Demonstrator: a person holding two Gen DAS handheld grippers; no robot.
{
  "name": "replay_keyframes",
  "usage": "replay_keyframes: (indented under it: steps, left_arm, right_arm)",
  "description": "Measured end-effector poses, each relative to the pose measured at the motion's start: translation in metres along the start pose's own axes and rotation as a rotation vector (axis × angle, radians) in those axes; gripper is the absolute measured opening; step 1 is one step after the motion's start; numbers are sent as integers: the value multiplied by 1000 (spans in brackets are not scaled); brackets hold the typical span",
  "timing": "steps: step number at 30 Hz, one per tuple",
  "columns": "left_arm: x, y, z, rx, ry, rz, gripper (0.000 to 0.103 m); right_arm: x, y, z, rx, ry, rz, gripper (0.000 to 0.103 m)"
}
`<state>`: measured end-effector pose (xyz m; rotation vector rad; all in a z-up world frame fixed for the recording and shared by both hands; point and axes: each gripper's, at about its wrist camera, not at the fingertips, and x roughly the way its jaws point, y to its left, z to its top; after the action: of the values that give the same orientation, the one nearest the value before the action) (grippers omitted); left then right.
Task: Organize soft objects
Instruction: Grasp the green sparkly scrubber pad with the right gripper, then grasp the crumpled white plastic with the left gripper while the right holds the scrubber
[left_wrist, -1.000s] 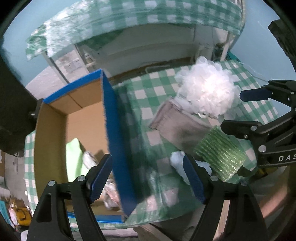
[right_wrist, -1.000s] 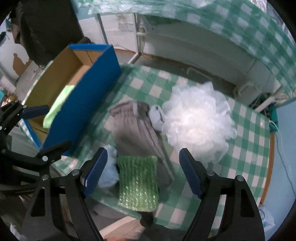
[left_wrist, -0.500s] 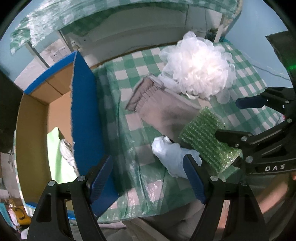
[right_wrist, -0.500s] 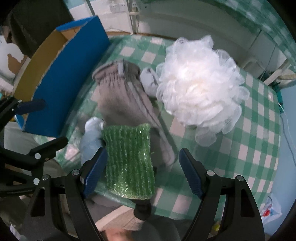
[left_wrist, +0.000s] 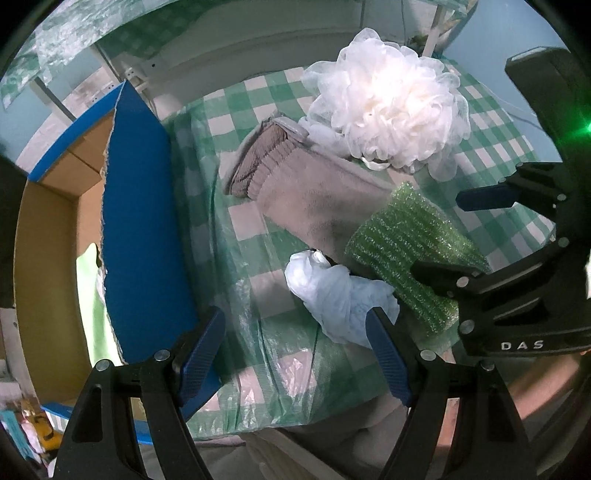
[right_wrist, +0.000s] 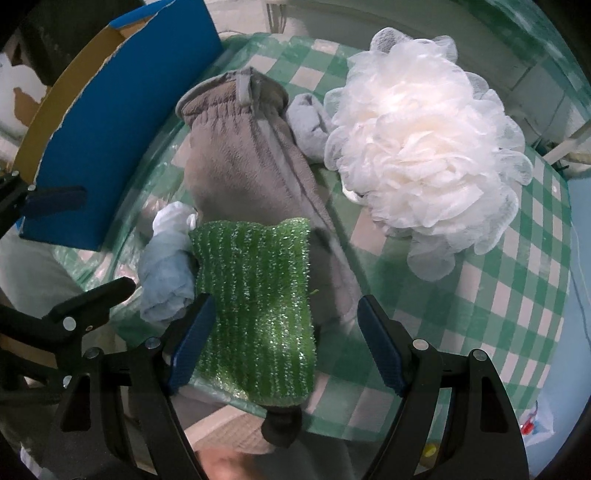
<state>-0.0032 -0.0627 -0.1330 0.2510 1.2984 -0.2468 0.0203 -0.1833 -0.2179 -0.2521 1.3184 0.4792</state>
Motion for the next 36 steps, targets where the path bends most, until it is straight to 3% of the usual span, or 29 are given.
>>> replay_keyframes:
  steps: [3,8,9,11,15,22,24,25,26,27,36]
  left_arm:
    - [2,1,1,-7,6,-10,81]
    - [4,0,1,-5,12,-13,81]
    - [3,0,1,-4,12,-13,81]
    - [4,0,0,-2,11,-12,81]
    - [4,-1,1,-3,12,-17,81]
    - [4,-6,2,0,19,-34,81]
    - [4,-8,3,4,21,-40,81]
    - [4,-9,2,6,22,-39,81]
    - [5,-10,2,9,24,-38,81]
    - [6,-10,2,11,27,-39,81]
    - [11,-17,-3,51,52,-24,82]
  right_arm:
    - [6,1,1,-10,13,1,78]
    - [11,4,1,-21,23,23,43]
    - [10,5,0,-27,19,22,40]
    - [8,5,0,-31,9,19,22]
    - [-4,5,1,-19,-21,46,15]
    - [-10,-2,6,9,-18,69,15]
    - [-6,-4,4,15,-3,73,20]
    - [-1,-5,4,23,5,71,35]
    - [0,-5,4,28,6,66,57]
    - [0,-5,3,27,4,61,65]
    - [5,11,2,-31,5,38,67]
